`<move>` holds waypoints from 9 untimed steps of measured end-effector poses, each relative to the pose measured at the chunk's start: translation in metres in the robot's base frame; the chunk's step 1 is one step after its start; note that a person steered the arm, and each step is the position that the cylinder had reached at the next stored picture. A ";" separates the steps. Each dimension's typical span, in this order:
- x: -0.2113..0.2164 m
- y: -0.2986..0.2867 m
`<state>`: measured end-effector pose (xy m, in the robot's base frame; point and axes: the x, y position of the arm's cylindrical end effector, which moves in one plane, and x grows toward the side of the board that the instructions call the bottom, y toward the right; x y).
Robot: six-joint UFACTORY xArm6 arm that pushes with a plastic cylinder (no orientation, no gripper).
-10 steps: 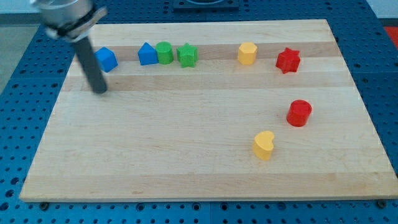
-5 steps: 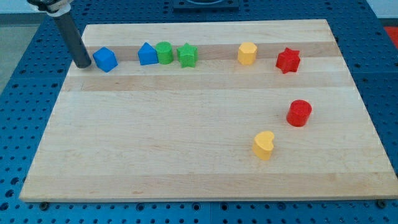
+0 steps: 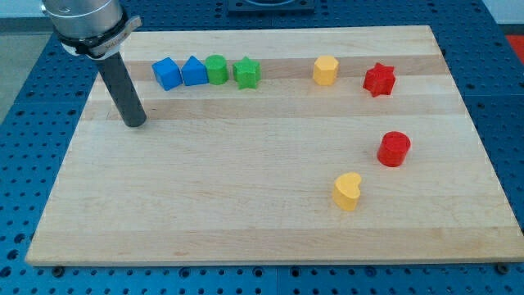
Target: Place the yellow hexagon left to the red star
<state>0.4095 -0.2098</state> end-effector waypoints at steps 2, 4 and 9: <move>0.002 0.174; 0.016 0.267; -0.101 0.255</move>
<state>0.3088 0.0447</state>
